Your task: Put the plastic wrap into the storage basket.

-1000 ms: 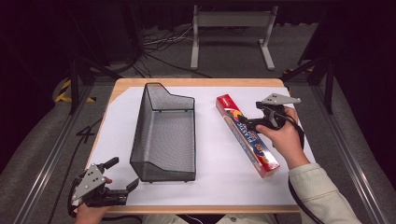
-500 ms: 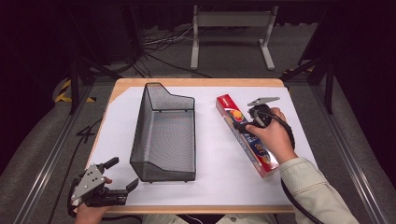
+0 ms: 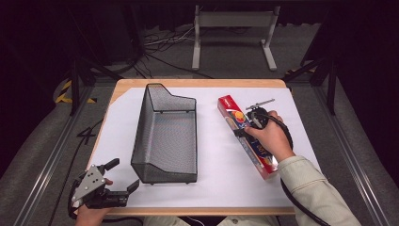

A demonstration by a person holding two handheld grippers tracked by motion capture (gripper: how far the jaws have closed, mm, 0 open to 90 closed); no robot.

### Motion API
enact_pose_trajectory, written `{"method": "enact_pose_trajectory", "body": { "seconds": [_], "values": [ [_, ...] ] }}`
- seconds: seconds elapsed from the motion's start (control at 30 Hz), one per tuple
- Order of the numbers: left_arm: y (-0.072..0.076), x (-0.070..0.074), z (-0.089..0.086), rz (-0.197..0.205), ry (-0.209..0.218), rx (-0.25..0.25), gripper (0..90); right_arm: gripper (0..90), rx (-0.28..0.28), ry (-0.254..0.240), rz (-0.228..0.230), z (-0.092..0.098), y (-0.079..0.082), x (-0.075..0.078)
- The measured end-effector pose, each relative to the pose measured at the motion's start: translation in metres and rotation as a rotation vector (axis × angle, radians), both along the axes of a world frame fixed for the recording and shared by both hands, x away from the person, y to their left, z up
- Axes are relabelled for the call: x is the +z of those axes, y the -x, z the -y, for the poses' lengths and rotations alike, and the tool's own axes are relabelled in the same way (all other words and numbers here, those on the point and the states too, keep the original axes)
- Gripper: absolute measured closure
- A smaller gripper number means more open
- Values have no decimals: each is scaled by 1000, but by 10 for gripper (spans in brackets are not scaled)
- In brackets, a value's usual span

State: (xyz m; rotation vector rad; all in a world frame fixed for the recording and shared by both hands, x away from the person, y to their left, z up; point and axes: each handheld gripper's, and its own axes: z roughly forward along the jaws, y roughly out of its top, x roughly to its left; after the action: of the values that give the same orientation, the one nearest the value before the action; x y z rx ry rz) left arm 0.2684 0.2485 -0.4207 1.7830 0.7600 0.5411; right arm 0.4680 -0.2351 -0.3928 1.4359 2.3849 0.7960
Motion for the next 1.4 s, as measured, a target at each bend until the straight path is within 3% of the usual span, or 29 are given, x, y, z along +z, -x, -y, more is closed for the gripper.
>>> {"method": "enact_pose_trajectory", "body": {
  "seconds": [0.3,0.47,0.57,0.8,0.97,1.23,1.4],
  "values": [
    [0,0,0,0,2,0,35,129,-21,57,-60,-8,-4,-11],
    [0,0,0,-1,0,1,34,145,-36,68,-65,-9,-6,-16],
    [0,0,0,0,1,2,35,185,-47,84,-99,-10,-6,-20],
    [0,-1,0,-1,0,3,35,331,-88,143,-128,-10,-5,-23],
    [0,-1,0,-2,0,5,35,385,-120,153,-117,-11,-3,-23],
    [0,-1,-1,-1,0,8,35,398,-129,148,-110,-10,-2,-21],
    [0,-1,-1,-3,0,8,35,399,-142,107,-93,-7,3,-16]
  ]
}}
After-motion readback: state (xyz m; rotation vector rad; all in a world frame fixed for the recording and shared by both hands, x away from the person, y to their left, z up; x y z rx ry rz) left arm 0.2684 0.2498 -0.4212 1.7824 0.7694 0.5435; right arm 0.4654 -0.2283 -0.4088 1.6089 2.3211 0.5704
